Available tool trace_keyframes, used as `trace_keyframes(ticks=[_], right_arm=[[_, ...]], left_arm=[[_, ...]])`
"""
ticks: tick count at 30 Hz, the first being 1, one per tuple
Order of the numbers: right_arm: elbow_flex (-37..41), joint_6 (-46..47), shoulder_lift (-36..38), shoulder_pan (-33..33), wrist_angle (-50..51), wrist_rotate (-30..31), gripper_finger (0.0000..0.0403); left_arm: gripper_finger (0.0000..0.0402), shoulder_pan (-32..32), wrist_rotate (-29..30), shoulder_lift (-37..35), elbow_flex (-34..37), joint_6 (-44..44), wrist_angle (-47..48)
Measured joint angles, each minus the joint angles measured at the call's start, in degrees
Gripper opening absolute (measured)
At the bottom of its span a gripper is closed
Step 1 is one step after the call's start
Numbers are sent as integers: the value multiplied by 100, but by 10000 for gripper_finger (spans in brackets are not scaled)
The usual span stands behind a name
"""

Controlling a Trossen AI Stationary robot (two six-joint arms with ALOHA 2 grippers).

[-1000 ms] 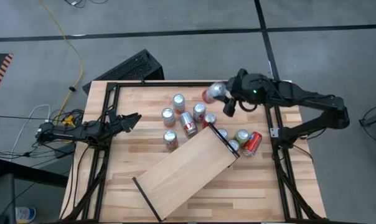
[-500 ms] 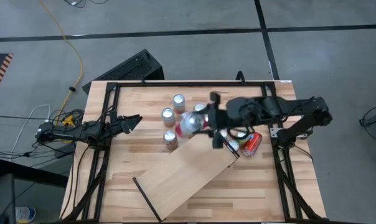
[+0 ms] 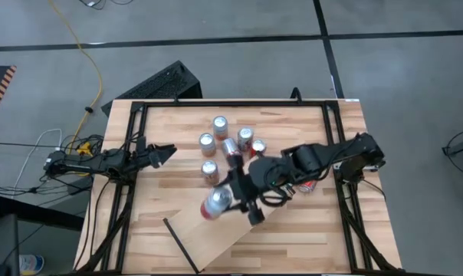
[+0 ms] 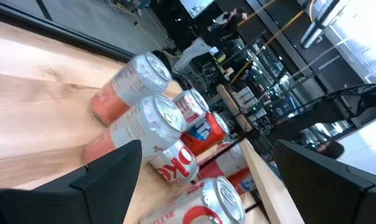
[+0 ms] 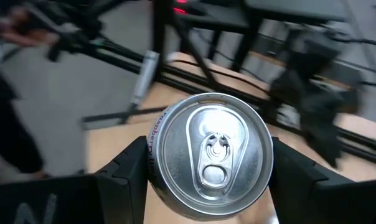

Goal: Place canned beverage on shelf
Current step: Put the pink white soda can on the shelf

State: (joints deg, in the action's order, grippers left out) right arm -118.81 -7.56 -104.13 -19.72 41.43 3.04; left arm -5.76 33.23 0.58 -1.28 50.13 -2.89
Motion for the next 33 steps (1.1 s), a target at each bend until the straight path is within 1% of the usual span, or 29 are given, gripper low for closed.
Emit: trace_keyframes(ticks=[5, 8, 14, 20, 23, 26, 28, 33], right_arm=[[-168, -38, -318, -149, -20, -638, 233], [-246, -30, -497, -236, -204, -789, 233], [-359, -140, -978, -464, -435, -798, 234], [-794, -209, -1326, -617, -362, -765, 234], [-950, -293, -1341, -617, -13, -727, 234], [-952, -456, -1341, -608, -1, -465, 234], [-952, -563, -1330, -594, 188, -311, 234], [-952, -650, -1328, -558, 356, -258, 234]], left_arm=[[351, 0, -130, 2, 0, -17, 8], [351, 0, -109, 0, 0, 0, 10], [351, 0, -197, 0, 0, 20, 7], [351, 0, -436, 0, 0, 227, 8], [351, 0, -451, 0, 0, 293, 19], [351, 0, -446, 2, 0, 291, 21], [351, 0, -448, 4, 0, 244, 21], [351, 0, -446, 4, 0, 204, 21]])
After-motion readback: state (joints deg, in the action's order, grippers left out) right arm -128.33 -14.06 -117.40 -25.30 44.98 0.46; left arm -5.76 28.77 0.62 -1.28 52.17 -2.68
